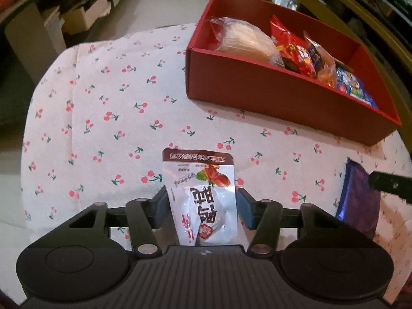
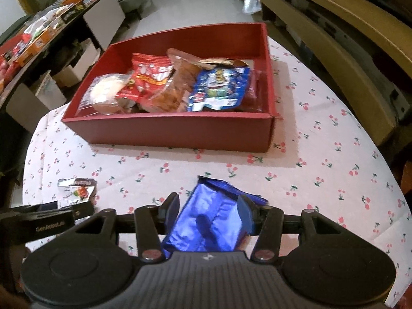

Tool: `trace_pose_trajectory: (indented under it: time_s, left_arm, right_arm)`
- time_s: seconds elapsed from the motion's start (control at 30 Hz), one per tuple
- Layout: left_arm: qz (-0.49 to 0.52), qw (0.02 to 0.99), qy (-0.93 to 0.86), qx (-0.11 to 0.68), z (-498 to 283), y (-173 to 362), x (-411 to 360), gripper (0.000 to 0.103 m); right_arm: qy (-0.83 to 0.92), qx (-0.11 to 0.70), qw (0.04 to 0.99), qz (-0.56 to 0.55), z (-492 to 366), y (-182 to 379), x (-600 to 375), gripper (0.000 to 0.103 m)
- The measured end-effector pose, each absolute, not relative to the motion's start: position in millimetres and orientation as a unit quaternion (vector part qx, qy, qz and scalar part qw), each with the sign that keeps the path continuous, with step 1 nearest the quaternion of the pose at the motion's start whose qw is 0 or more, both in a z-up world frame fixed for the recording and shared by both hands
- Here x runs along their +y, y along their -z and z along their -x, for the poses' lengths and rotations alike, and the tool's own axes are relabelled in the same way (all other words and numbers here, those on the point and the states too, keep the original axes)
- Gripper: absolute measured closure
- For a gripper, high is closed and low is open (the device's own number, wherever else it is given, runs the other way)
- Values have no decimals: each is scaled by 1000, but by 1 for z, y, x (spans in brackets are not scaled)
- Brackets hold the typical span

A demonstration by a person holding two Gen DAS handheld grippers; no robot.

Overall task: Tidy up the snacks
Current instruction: 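Grasp the white jerky packet with left tool while right tool grasps the blue foil packet, then lift the white packet and blue foil packet and carry them toward the red box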

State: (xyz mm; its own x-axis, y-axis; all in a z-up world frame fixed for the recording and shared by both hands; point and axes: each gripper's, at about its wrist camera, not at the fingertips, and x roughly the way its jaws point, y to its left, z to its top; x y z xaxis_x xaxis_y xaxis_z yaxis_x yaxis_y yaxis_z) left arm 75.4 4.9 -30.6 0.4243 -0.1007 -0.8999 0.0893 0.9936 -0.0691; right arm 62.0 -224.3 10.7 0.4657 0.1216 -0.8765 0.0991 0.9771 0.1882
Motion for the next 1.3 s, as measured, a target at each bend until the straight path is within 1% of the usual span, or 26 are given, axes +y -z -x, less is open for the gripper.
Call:
trace_pose_trajectory:
  time_s: [0.13, 0.27, 0.33, 0.4, 0.57, 0.63, 0.9, 1.0, 1.07, 1.17, 1.27, 1.3]
  left_arm:
    - [5, 844, 64, 532, -74, 30, 6, 45]
    - [19, 843, 74, 532, -74, 28, 12, 46]
    - [24, 843, 78, 531, -73, 26, 14, 46]
    - [29, 843, 82, 530, -72, 25, 15, 46]
    - [32, 842, 92, 531, -72, 24, 14, 46]
    - [32, 839, 93, 535, -72, 27, 13, 45]
    - [15, 838, 101, 536, -70, 33, 5, 43]
    - [12, 840, 105, 532, -70, 33, 2, 36]
    - [0, 842, 105, 528, -69, 34, -3, 35]
    - [-26, 847, 95, 523, -66, 34, -8, 44]
    - [-24, 845, 99, 526, -63, 32, -6, 45]
    - [-23, 844, 100, 526, -61, 31, -5, 46]
  right_arm:
    - [8, 526, 842, -119, -60, -5, -231, 43]
    - [22, 538, 829, -151, -56, 4, -236, 41]
    - [22, 546, 816, -187, -57, 11, -240, 35]
    - [30, 552, 810, -196, -60, 16, -238, 34]
    - [21, 541, 807, -238, -65, 16, -235, 30]
    - [18, 548, 806, -224, -68, 17, -229, 28]
    - [-10, 555, 827, -89, -65, 18, -189, 25]
    - [-11, 549, 834, -47, -62, 17, -178, 30]
    - [-16, 546, 837, -37, -59, 18, -176, 33]
    - [-20, 542, 839, -34, -55, 15, -178, 37]
    - [-22, 532, 846, -34, -51, 8, -182, 49]
    - [-22, 527, 849, -37, -51, 6, -183, 60]
